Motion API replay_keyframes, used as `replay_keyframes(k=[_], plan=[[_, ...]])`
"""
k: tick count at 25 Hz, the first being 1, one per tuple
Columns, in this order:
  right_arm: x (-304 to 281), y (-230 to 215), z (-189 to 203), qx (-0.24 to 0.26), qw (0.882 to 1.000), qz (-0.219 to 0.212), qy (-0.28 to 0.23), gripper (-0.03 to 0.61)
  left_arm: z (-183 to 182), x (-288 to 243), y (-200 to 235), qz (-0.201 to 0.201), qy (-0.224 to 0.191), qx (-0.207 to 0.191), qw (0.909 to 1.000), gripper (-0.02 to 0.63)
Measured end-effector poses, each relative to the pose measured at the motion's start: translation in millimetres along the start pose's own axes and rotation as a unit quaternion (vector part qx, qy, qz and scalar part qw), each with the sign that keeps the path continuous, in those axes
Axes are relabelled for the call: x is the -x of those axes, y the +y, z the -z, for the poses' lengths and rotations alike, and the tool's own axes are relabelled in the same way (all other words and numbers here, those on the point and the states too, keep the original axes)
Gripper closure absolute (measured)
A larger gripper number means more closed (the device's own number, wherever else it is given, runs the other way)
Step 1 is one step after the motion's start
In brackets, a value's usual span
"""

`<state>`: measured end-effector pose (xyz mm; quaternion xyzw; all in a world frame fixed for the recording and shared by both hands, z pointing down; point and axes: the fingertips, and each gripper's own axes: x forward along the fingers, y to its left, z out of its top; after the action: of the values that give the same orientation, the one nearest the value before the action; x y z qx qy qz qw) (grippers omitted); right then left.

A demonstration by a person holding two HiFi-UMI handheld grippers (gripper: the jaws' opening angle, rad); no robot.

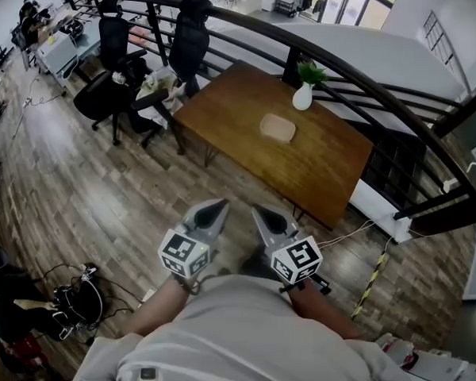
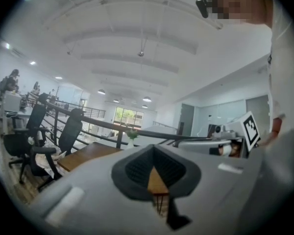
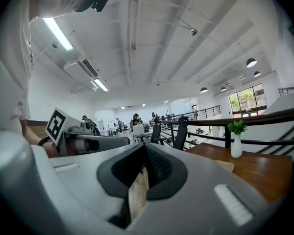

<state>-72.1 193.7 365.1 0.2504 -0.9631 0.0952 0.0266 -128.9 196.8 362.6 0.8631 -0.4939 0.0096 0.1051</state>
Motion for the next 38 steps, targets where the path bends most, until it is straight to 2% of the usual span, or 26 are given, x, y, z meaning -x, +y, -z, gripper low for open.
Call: replay_keyframes(k=[8,12,16,21,24,30,38], plan=[[-2.8,-111.5,-30.8,0.017,0.999,0.005,-0.029,0.572,-20.0,-112.4,12.3,0.008,-0.01,-0.003,0.9999,0.611],[13.4,-170.4,-42.3,0.022,0.999,0.022,-0.035,0.572,-27.9,-170.9,-1.8,0.02,-0.019,-0.013,0.9995,0.611],[32.0,-214.5,-47.2,0.008,0.998,0.049,-0.046,0.572,-27.7,-215.2,-19.4,0.043,-0.01,-0.016,0.9989,0.611],[41.4,-246.8,-52.0,0.006,0.997,0.068,-0.042,0.572,-31.2,-252.1,-30.2,0.068,-0.003,-0.02,0.9975,0.611],[43.2,-255.6,-54.5,0.019,0.996,0.078,-0.037,0.572,-30.8,-268.6,-30.9,0.082,0.001,-0.018,0.9965,0.611],[43.7,-279.3,-55.1,0.012,0.995,0.098,-0.032,0.572,-31.6,-298.8,-32.2,0.105,0.008,-0.015,0.9943,0.611],[27.4,-312.7,-59.7,-0.001,0.99,0.135,-0.034,0.572,-36.1,-335.8,-15.4,0.147,0.02,-0.015,0.9888,0.611]])
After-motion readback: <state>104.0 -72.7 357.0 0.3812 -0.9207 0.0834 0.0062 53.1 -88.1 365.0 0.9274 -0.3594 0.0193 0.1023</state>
